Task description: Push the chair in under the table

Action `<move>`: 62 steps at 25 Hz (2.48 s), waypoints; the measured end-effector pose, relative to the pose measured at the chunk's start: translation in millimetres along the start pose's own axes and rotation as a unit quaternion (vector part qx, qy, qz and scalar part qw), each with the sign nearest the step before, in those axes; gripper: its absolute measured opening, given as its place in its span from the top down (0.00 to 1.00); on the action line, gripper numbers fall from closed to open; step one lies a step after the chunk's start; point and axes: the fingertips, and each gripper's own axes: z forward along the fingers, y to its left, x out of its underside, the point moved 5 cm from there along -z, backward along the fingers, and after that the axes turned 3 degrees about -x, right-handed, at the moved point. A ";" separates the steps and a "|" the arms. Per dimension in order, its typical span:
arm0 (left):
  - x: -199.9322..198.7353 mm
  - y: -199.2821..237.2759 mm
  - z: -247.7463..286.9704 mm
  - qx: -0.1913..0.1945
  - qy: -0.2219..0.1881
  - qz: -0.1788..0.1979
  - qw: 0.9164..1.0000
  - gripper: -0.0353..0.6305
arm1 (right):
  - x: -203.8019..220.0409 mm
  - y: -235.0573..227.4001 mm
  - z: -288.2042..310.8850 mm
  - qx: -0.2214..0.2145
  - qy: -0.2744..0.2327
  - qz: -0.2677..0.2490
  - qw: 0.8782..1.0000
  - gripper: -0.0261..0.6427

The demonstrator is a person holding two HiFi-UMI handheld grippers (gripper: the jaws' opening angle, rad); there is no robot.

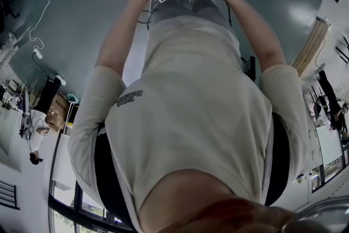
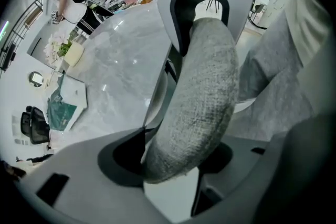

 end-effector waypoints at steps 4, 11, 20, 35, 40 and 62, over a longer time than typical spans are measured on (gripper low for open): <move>10.3 -0.9 -14.6 0.013 -0.008 -0.021 1.000 0.58 | -2.1 5.8 -6.1 -0.008 -0.005 0.025 1.000 0.62; 17.8 -0.9 -53.6 0.035 -0.046 -0.062 0.996 0.61 | 3.7 13.8 -47.7 -0.025 -0.044 0.089 0.995 0.66; 0.4 49.2 -139.9 0.019 -0.180 -0.219 0.959 0.76 | -38.9 13.1 -128.6 0.018 -0.145 0.111 0.983 0.72; -6.1 173.3 -305.9 -0.112 -0.374 -0.314 0.865 0.88 | -114.4 2.6 -301.3 0.150 -0.366 0.161 0.904 0.85; -14.8 189.2 -373.7 -0.142 -0.459 -0.327 0.814 0.88 | -122.6 16.4 -356.2 0.189 -0.419 0.142 0.877 0.86; -27.3 181.0 -493.0 -0.245 -0.607 -0.294 0.697 0.93 | -130.3 78.1 -486.6 0.351 -0.539 0.054 0.764 0.95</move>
